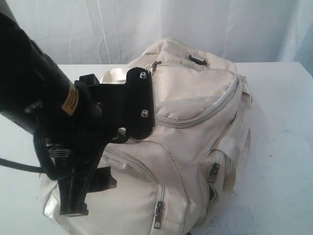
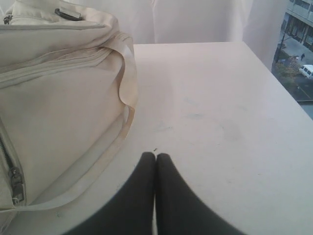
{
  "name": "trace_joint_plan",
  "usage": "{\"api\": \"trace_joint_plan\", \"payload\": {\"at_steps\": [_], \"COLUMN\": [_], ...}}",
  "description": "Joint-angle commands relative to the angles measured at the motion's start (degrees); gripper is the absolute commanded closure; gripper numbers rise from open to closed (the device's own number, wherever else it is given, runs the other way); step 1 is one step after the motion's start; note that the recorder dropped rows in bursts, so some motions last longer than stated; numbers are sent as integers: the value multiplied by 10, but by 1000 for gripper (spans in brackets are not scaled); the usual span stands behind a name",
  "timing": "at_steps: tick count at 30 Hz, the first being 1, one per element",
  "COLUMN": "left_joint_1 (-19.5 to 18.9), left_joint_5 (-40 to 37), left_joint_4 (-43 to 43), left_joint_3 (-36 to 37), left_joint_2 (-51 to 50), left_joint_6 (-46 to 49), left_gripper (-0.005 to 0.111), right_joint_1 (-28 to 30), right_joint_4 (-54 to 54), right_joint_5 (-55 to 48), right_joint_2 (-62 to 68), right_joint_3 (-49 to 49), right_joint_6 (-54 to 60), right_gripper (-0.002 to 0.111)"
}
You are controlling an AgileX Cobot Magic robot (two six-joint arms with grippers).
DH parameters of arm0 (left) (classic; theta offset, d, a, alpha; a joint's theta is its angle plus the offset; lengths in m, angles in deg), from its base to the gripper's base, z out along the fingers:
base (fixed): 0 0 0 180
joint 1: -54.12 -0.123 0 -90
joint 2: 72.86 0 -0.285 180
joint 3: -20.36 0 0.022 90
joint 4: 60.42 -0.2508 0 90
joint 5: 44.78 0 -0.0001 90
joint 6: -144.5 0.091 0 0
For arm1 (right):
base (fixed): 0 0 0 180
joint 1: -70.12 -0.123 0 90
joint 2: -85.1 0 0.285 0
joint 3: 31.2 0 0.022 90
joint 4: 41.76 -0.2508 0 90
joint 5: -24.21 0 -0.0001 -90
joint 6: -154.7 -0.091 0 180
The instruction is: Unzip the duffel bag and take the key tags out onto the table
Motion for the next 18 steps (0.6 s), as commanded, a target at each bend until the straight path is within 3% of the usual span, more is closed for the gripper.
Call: {"api": "trace_joint_plan", "payload": {"at_steps": [1, 4, 7, 10, 11, 13, 18], "left_joint_1": [6, 6, 5, 5, 3, -4, -25], "left_joint_5": [43, 84, 65, 2, -32, -60, -76], "left_joint_4": [-5, -8, -26, -102, -154, -199, -309], "left_joint_3": [5, 27, 51, 74, 84, 93, 111], "left_joint_2": [1, -4, -12, -16, -16, -16, -2], "left_joint_6": [29, 32, 31, 5, -31, -68, -107], "left_gripper": [21, 27, 42, 70, 89, 106, 107], "right_joint_1": [-1, -1, -1, -1, -1, -1, -1], "right_joint_4": [4, 4, 4, 4, 4, 4, 4], "right_joint_5": [8, 8, 8, 8, 8, 8, 8], "right_joint_2": [-4, -4, -4, -4, -4, -4, -4], "right_joint_3": [3, 3, 3, 3, 3, 3, 3], "right_joint_6": [-1, -1, -1, -1, -1, -1, -1], "right_gripper": [108, 108, 108, 108, 108, 108, 108]}}
